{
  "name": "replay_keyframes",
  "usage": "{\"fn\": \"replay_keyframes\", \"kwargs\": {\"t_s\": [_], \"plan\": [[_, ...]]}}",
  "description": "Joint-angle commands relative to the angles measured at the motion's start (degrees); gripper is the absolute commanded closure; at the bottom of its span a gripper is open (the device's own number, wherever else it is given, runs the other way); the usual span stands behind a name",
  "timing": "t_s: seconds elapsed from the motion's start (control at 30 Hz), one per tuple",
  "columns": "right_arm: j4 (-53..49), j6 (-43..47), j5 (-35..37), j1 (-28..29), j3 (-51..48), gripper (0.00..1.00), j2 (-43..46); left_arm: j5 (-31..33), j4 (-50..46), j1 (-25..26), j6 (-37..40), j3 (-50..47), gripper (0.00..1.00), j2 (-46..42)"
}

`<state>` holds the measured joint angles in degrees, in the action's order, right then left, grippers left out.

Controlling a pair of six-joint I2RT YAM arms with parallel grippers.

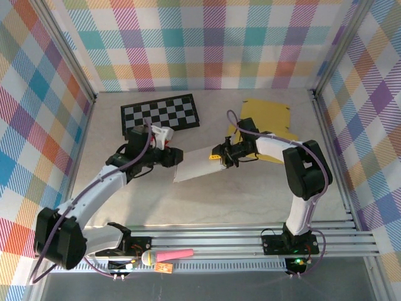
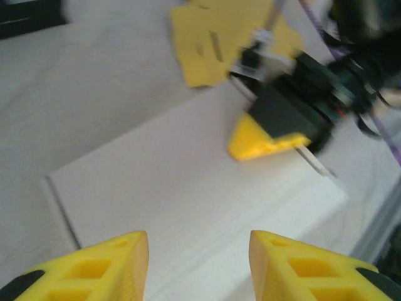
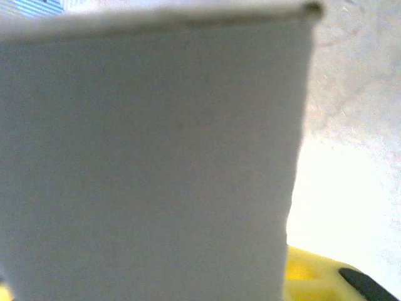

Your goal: Fold the paper box

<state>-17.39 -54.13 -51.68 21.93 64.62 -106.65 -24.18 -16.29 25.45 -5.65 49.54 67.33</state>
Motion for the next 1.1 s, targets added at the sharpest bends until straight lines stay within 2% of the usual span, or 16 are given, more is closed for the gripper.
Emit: {"fn": "replay_keyframes", "kwargs": {"t_s": [0.0,0.17,0.27,0.37,0.6,0.93,1.07], "plan": [[-8.6,-8.3,-1.8,-1.0,0.9,0.64,1.6,5.1,-11.6,5.7,17.2,2.9,0.54,-0.9],[-13.3,-14.8,-4.6,-1.3,0.5,0.64,2.2,14.0,-16.2,14.1,27.6,5.9,0.53,0.8],[-14.2,-17.4,-5.0,-1.4,0.1,0.63,3.2,14.7,-14.9,16.8,34.9,4.6,0.51,1.4],[-16.3,-17.8,-5.4,-1.4,0.5,0.62,3.6,16.9,-11.9,18.0,39.1,2.7,0.44,1.0],[-17.2,-20.1,-6.8,-1.5,-1.4,0.62,4.0,18.1,-12.0,18.4,42.9,4.0,0.43,5.3],[-16.6,-25.3,-8.5,-1.5,-6.4,0.67,5.7,16.2,-11.0,18.6,44.5,5.3,0.44,9.4],[-16.4,-26.7,-7.6,-1.5,-8.4,0.61,5.6,16.7,-10.6,18.6,44.7,6.3,0.5,11.4]]}}
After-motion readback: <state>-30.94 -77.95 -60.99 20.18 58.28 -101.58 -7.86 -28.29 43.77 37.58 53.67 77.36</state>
